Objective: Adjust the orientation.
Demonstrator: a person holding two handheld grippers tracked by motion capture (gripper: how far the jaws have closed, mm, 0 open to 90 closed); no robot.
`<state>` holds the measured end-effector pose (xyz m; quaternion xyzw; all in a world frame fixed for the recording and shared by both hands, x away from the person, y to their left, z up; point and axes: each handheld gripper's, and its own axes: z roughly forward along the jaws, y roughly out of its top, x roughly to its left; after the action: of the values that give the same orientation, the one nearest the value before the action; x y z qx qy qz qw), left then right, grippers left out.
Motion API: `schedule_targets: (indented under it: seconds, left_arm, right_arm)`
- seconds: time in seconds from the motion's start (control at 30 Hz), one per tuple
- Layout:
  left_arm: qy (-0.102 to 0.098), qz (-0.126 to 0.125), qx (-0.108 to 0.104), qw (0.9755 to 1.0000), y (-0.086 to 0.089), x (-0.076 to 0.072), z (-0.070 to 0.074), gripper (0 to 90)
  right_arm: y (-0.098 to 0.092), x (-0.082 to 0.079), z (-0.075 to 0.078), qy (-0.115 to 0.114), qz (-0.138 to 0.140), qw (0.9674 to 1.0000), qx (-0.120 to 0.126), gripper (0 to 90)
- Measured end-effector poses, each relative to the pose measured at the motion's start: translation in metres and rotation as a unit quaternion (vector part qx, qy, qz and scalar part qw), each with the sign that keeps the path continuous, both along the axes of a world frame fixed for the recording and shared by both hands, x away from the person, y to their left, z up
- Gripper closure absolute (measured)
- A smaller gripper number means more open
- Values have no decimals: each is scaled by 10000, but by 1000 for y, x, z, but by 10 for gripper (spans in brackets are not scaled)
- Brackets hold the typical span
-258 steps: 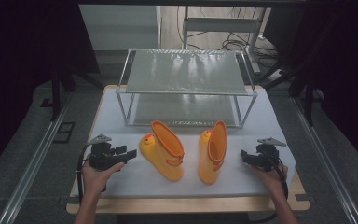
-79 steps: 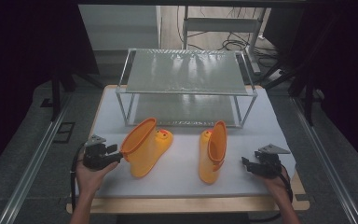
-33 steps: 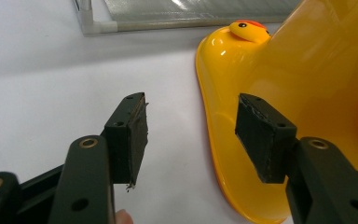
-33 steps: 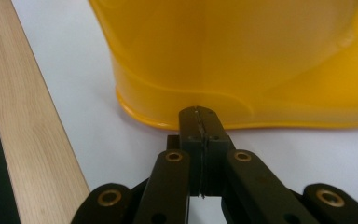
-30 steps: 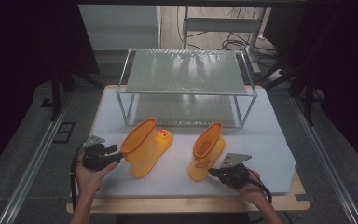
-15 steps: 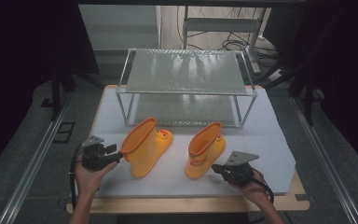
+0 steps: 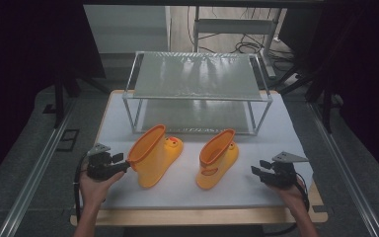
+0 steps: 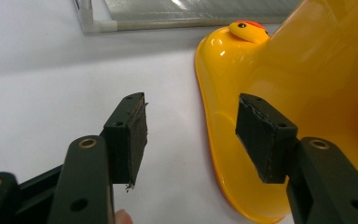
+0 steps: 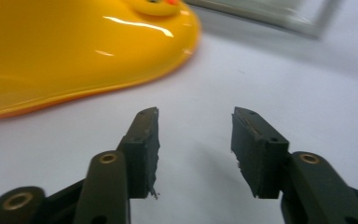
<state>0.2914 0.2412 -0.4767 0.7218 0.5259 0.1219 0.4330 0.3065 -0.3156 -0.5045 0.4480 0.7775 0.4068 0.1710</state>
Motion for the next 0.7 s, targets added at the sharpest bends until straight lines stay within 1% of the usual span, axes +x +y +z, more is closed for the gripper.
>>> schedule_targets:
  seconds: [0.1, 0.2, 0.27, 0.57, 0.7]
  left_arm:
    - [-3, -6, -7, 10000, 0, 0, 0, 438]
    - [-51, 54, -50, 10000, 0, -1, 0, 438]
    - [-59, 55, -56, 10000, 0, -1, 1, 438]
    - [-37, 38, -30, 10000, -1, -1, 0, 437]
    - [-53, 35, -40, 10000, 0, -2, 2, 436]
  right_arm:
    - [-8, 1, -2, 35, -224, 9997, 52, 485]
    - [-13, 2, -3, 61, -349, 9993, 130, 480]
    - [-14, 2, -4, 52, -402, 9991, 127, 479]
    - [-14, 2, -4, 33, -410, 9991, 101, 476]
    - [-14, 1, -4, 25, -406, 9991, 104, 475]
